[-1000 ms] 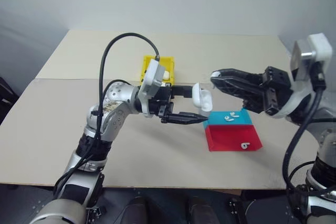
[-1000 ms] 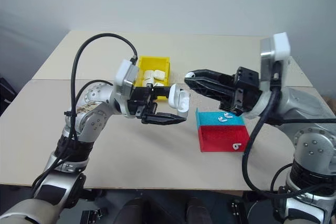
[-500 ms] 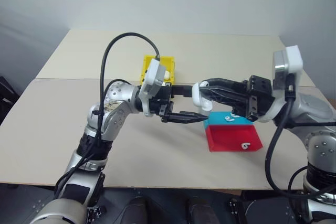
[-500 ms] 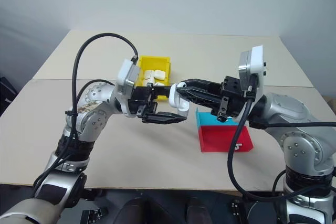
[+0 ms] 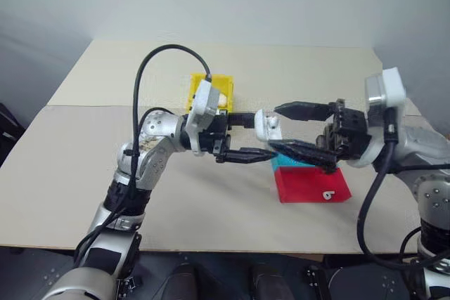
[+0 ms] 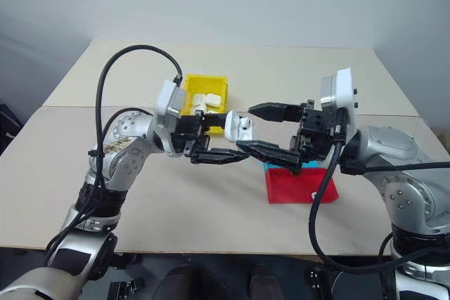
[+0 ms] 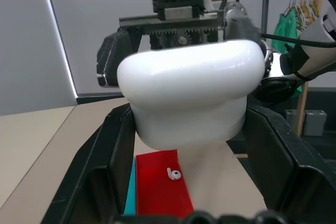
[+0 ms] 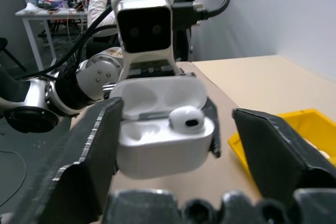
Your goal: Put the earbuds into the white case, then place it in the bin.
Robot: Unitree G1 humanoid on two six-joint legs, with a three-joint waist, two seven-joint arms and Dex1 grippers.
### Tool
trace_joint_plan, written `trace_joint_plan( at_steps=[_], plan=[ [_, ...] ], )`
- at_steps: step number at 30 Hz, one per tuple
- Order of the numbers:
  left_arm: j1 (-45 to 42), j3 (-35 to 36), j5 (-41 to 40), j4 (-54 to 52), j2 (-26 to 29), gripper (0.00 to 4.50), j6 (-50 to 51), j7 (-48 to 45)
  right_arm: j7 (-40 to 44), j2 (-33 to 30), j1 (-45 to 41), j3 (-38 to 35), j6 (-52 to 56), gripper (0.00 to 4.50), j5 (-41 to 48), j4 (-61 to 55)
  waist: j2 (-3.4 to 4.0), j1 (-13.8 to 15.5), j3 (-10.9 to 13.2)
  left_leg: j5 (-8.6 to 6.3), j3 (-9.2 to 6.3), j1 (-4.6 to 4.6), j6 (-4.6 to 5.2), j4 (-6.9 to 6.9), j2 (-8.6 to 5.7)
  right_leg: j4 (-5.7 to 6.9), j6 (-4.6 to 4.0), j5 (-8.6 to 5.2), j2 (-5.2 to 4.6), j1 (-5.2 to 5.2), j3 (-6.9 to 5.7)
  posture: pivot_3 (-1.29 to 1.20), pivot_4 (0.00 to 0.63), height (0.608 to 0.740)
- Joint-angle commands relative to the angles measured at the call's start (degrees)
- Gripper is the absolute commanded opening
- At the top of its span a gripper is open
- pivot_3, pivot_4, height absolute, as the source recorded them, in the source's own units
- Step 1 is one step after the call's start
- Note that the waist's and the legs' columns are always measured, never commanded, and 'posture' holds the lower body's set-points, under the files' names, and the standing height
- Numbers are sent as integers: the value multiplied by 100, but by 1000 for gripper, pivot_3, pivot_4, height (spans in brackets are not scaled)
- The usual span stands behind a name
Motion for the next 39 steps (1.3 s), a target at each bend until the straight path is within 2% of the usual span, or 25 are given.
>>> trace_joint_plan(
  at_steps=[1, 3, 8, 12, 15, 20, 21, 23, 28, 32, 39],
  plan=[
    [-72, 121, -55, -132, -41, 2795, -131, 9, 16, -108, -230, -174, -130, 4434, 19, 125, 0, 0, 0, 0, 0, 0, 0, 0, 0, 0, 0, 0, 0, 0, 0, 0, 150, 740],
    [-43, 119, -26, -120, -28, 2795, -171, -14, 34, -185, -362, -278, -142, 4434, 0, 306, 0, -4, 0, 0, 0, -1, 0, 0, 0, 0, 0, 0, 0, 0, 0, 0, 150, 740],
    [-7, 175, 15, -110, 64, 2795, -175, -44, 649, -985, -986, -141, -579, 4434, -884, 1197, 0, 2, 0, 0, 1, -2, 0, 3, -1, -1, 0, 0, -1, -1, 0, 0, 150, 740],
    [58, 191, 10, -146, 110, 2795, -206, -79, 1485, -1719, -1616, 996, -1276, 4434, -2336, 2001, 1, -2, 0, 0, 1, -1, 1, -5, 0, -2, 0, 0, 1, -7, 0, 0, 150, 740],
    [50, 189, 18, -136, 100, 2795, -242, -90, 2131, -1954, -2069, 2086, -1870, 4434, -3553, 2718, 1, -40, 1, 0, 4, -4, 1, -2, 2, -3, 0, 0, 1, -11, 2, 0, 150, 740],
    [39, 217, 46, -53, 16, 2795, -388, -47, 2855, -1605, -2829, 3479, -3297, 4434, -5323, 4213, 5, -76, 2, 0, 6, -15, 0, 1, 1, 2, 0, 0, 1, -25, 3, 0, 150, 740],
    [51, 214, 50, -56, -1, 2795, -401, -27, 2925, -1455, -2960, 3611, -3507, 4274, -5500, 4581, 5, -86, 2, 0, 7, -17, 0, 1, 1, 3, 0, 0, 1, -30, 4, 0, 150, 740],
    [80, 201, 64, -77, -26, 2795, -421, -4, 3043, -1203, -3173, 3762, -3929, 3849, -5779, 5249, 5, -102, 2, 1, 7, -36, -1, 3, 1, 5, 0, 0, 1, -48, 4, 0, 150, 740],
    [219, 260, 22, -209, -5, 2795, -418, 57, 3283, -714, -3591, 3851, -4892, 2175, -6179, 6641, 9, -115, 5, 8, 8, -63, -9, 9, 2, 23, -1, 1, -1, -87, 6, 0, 150, 740],
    [319, 283, 36, -275, 31, 2795, -434, 93, 3613, -485, -3746, 3959, -5479, 2175, -6432, 7296, 9, -125, 5, 9, 10, -59, -11, 10, 2, 26, -1, 1, -2, -85, 6, 0, 150, 740],
    [379, 311, 36, -374, 61, 2795, -418, 193, 3396, -38, -4037, 4014, -6200, 2175, -6969, 8356, 11, -135, 6, 13, 10, -56, -17, 11, 2, 32, -1, 1, -2, -85, 7, 0, 150, 740]
  ],
)
